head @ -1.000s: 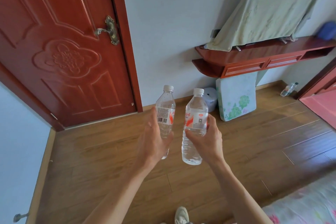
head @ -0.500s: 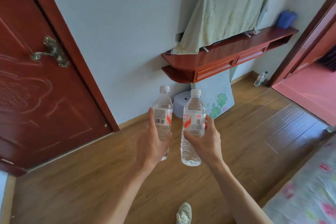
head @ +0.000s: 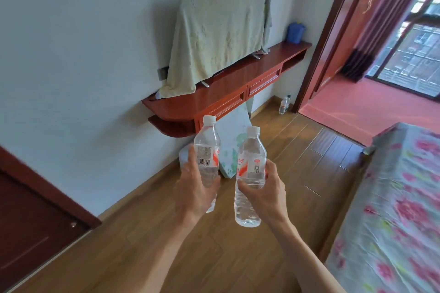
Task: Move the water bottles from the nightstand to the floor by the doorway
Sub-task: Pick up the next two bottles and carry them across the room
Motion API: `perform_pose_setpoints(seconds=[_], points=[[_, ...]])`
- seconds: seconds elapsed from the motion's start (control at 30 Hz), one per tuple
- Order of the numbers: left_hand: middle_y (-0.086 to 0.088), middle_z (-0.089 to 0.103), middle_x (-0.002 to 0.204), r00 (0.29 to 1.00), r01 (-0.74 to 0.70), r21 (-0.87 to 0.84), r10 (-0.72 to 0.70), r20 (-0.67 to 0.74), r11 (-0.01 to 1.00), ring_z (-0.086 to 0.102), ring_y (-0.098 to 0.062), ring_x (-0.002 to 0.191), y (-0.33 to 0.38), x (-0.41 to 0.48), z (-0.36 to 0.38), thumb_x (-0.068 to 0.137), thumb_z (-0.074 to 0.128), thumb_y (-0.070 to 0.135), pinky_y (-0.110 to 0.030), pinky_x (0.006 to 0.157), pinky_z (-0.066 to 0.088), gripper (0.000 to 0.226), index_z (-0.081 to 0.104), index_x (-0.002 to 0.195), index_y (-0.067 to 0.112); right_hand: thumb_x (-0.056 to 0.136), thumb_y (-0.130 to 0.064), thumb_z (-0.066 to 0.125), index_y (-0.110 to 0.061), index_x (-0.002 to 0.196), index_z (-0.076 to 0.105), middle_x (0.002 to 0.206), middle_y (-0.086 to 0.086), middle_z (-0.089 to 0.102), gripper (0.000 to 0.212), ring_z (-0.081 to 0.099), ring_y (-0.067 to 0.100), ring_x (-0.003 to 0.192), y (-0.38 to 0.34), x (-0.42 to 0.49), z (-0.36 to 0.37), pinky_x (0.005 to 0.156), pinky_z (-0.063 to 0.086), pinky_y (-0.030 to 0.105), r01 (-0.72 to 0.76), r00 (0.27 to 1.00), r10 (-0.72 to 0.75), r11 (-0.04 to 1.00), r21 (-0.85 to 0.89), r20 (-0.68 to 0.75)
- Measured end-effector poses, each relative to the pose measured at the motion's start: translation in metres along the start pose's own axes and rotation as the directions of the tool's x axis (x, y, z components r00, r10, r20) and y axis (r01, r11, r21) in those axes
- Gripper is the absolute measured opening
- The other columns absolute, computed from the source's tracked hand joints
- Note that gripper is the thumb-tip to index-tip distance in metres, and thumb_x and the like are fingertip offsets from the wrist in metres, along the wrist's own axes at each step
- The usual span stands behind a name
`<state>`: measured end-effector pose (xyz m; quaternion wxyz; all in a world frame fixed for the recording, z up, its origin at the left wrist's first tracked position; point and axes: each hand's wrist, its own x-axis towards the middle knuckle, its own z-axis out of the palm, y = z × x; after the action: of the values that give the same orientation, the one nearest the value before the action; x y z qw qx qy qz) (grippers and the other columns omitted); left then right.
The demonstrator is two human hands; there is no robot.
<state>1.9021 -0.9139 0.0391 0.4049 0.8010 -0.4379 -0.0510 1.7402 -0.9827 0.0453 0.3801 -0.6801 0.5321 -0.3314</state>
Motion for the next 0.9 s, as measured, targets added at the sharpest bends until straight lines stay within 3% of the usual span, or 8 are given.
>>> perform_pose_setpoints(seconds=[0.17, 0.3, 0.53, 0.7, 0.9], points=[[-0.001, 0.061, 0.124, 0.993, -0.084, -0.084, 0.090, 0.082, 0.993, 0.068, -0.014, 0.098, 0.030, 0.034, 0.041, 0.067, 0.057, 0.076, -0.038, 0.067, 0.062, 0.104, 0.014, 0.151, 0.032, 0.068, -0.039, 0.084, -0.032, 0.131, 0.040, 0.119, -0.009, 0.062, 0.077, 0.065, 0.012, 0.101, 0.017, 0.037, -0.026, 0.083, 0.058, 0.043, -0.022, 0.994, 0.023, 1.000, 0.010, -0.105], [0.000, 0.059, 0.130, 0.971, -0.125, -0.150, 0.152, 0.186, 0.981, 0.066, -0.013, 0.107, 0.046, 0.062, 0.084, 0.073, 0.075, 0.057, -0.040, 0.075, 0.061, 0.103, 0.012, 0.152, 0.033, 0.068, -0.039, 0.084, -0.029, 0.129, 0.042, 0.115, -0.007, 0.064, 0.074, 0.066, 0.010, 0.097, 0.030, 0.066, -0.051, 0.083, 0.058, 0.038, -0.055, 0.981, 0.058, 0.998, 0.023, -0.186], [-0.007, 0.058, 0.124, 0.929, -0.243, -0.133, 0.270, 0.254, 0.961, 0.063, -0.018, 0.106, 0.083, 0.110, 0.157, 0.074, 0.076, 0.055, -0.031, 0.078, 0.057, 0.106, 0.011, 0.152, 0.026, 0.070, -0.035, 0.085, -0.026, 0.130, 0.043, 0.116, -0.007, 0.063, 0.074, 0.065, 0.009, 0.096, 0.062, 0.131, -0.082, 0.085, 0.056, 0.034, -0.111, 0.945, 0.105, 0.994, -0.001, -0.311], [-0.004, 0.054, 0.132, 0.898, -0.248, -0.210, 0.305, 0.316, 0.946, 0.063, -0.017, 0.110, 0.109, 0.158, 0.215, 0.074, 0.079, 0.049, -0.038, 0.081, 0.060, 0.107, 0.009, 0.152, 0.030, 0.068, -0.039, 0.084, -0.028, 0.127, 0.043, 0.110, -0.011, 0.062, 0.072, 0.065, 0.006, 0.092, 0.085, 0.188, -0.105, 0.083, 0.058, 0.034, -0.143, 0.918, 0.131, 0.990, -0.005, -0.375], [-0.003, 0.057, 0.127, 0.864, -0.296, -0.242, 0.367, 0.346, 0.924, 0.065, -0.014, 0.103, 0.148, 0.211, 0.277, 0.074, 0.080, 0.047, -0.021, 0.078, 0.054, 0.104, 0.014, 0.152, 0.028, 0.064, -0.056, 0.077, -0.030, 0.127, 0.042, 0.109, -0.010, 0.062, 0.077, 0.067, 0.008, 0.093, 0.103, 0.258, -0.132, 0.080, 0.060, 0.038, -0.156, 0.890, 0.143, 0.988, 0.005, -0.434]])
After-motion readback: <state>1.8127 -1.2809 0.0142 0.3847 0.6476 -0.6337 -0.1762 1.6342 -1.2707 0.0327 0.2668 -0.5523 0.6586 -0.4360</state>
